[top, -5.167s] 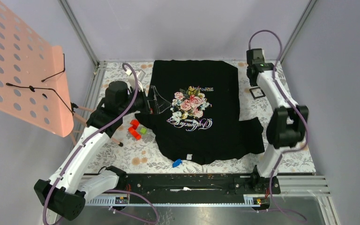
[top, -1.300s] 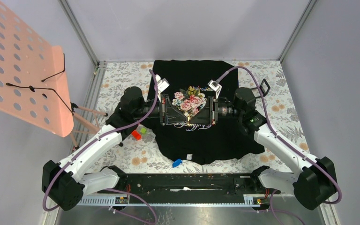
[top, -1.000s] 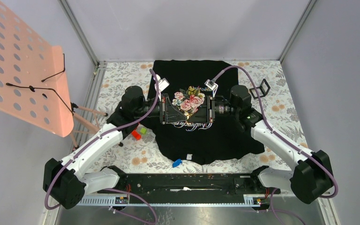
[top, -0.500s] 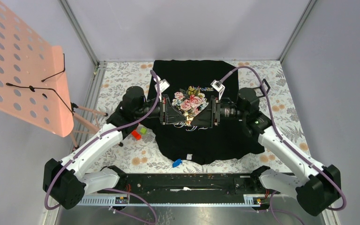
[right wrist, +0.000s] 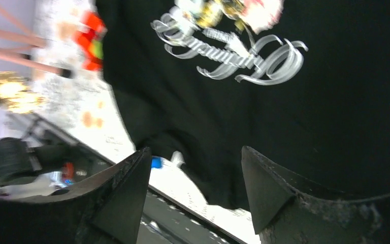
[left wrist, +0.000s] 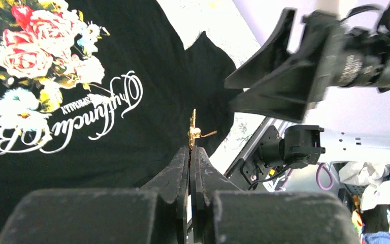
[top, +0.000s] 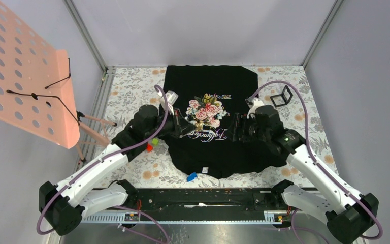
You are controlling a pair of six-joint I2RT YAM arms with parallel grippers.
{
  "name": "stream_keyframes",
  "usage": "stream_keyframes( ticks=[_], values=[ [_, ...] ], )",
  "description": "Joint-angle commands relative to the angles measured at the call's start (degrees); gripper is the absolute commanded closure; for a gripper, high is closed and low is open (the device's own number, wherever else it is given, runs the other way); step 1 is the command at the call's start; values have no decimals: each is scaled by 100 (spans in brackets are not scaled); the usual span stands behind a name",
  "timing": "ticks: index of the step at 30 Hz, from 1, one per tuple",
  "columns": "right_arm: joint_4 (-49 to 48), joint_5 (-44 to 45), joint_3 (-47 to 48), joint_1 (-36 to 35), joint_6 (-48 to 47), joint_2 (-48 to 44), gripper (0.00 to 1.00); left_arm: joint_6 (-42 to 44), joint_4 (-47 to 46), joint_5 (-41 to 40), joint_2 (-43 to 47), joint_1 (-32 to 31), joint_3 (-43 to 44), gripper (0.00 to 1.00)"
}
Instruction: Pin the brooch onto the clothing
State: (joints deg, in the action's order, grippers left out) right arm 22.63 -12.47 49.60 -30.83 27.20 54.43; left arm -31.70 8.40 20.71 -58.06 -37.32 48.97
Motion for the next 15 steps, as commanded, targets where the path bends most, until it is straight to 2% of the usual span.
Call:
stream_keyframes(
  ticks=[1, 4, 8, 15],
  values=[
    [488, 1485, -503, -408, 33, 261, 29, -635, -767, -1324, 193, -471, -499, 100],
    [114, 1703, -734, -705, 136, 619, 34, -768, -1059, -1774, 24, -776, -717, 100],
    [-328, 2121, -812, -1124, 164, 1277, 40, -989, -1474, -1815, -347, -968, -971, 100],
    [-580, 2655, -512, -1441, 124, 2563, 54, -1010, -1640, -1962, -526, -1014, -1220, 100]
  ],
)
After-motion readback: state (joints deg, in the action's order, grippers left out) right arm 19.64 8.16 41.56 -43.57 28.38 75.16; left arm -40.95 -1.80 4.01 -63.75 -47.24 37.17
